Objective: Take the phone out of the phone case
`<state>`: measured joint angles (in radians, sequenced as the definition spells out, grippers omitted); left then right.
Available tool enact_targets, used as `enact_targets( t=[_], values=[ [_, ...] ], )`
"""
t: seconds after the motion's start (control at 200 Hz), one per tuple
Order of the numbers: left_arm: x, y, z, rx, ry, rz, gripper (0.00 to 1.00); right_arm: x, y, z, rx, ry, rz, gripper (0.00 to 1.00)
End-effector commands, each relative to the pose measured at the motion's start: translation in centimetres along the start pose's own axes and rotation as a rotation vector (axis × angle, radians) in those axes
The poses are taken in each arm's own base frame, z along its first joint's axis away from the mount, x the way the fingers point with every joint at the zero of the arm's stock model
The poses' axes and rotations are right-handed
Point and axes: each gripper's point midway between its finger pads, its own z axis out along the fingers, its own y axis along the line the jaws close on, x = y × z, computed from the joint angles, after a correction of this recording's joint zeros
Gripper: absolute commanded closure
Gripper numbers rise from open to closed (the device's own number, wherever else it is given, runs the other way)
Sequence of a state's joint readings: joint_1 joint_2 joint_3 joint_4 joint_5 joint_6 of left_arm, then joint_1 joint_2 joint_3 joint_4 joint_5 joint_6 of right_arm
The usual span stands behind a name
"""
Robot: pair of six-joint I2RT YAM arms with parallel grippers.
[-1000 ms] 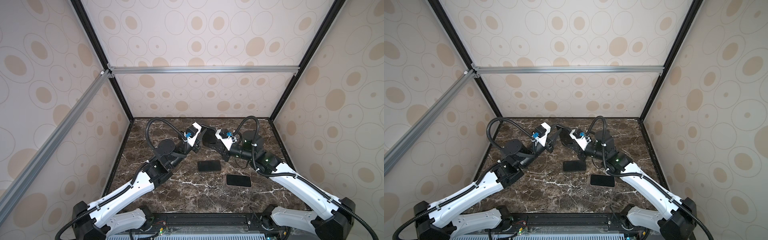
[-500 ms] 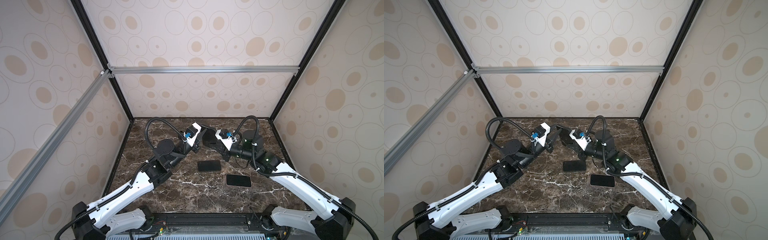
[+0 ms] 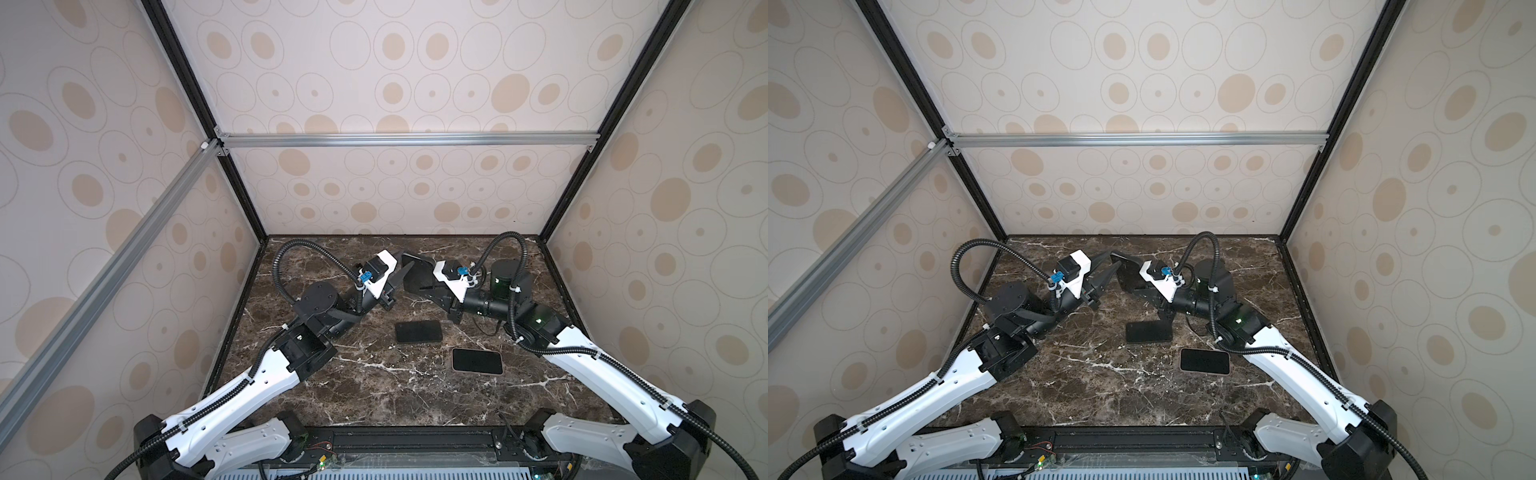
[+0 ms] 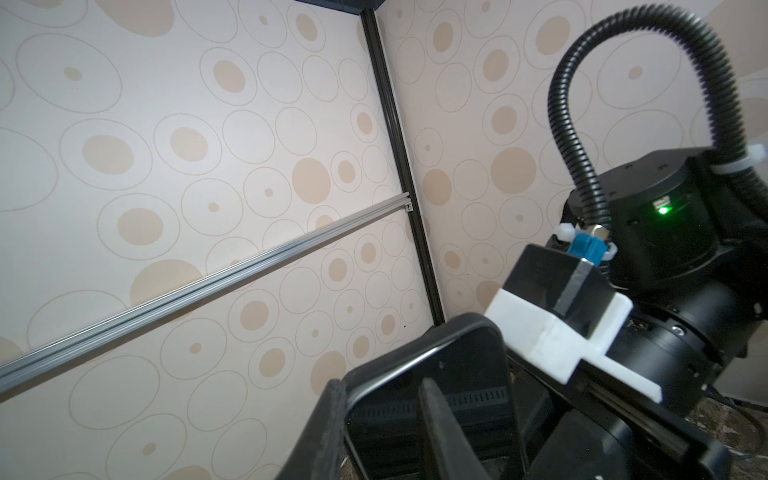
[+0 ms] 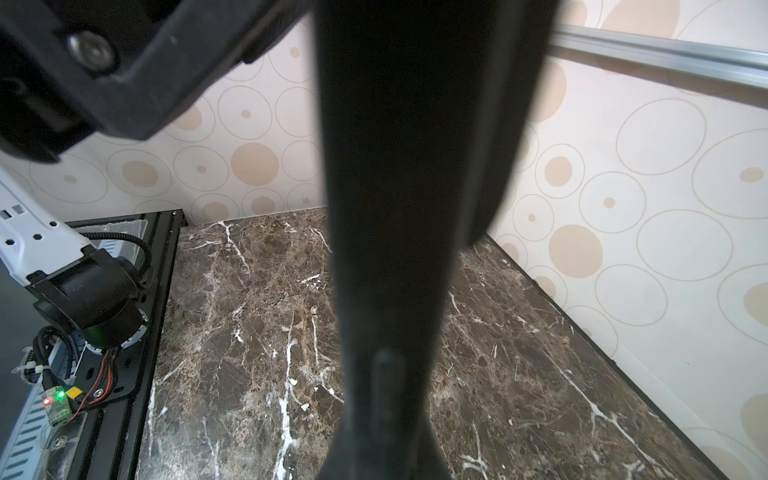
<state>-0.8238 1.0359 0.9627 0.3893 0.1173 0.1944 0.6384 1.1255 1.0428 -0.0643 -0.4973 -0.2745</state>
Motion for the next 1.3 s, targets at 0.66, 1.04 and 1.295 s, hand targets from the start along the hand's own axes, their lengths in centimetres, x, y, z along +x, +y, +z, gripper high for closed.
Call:
enact_targets(
  t=[0.66,1.04,1.295],
  values=[
    [4.7,-3.5,0.4,0.144,0.13,-0.034,0.69,-5.3,1.5,-1.8,0.002,-0.177,-0.237,1.0],
    [4.6,-3.5,0.5,0.146,0.127,-0.031,0.68,-5.1,-0.3,-1.7,0.089,-0.151,-0.128,1.0],
    [4.7,-4.0,0.6,0.172,0.133,-0.034,0.68,-5.2,1.7,-1.7,-0.023,-0.155,-0.199,1.0]
  ],
)
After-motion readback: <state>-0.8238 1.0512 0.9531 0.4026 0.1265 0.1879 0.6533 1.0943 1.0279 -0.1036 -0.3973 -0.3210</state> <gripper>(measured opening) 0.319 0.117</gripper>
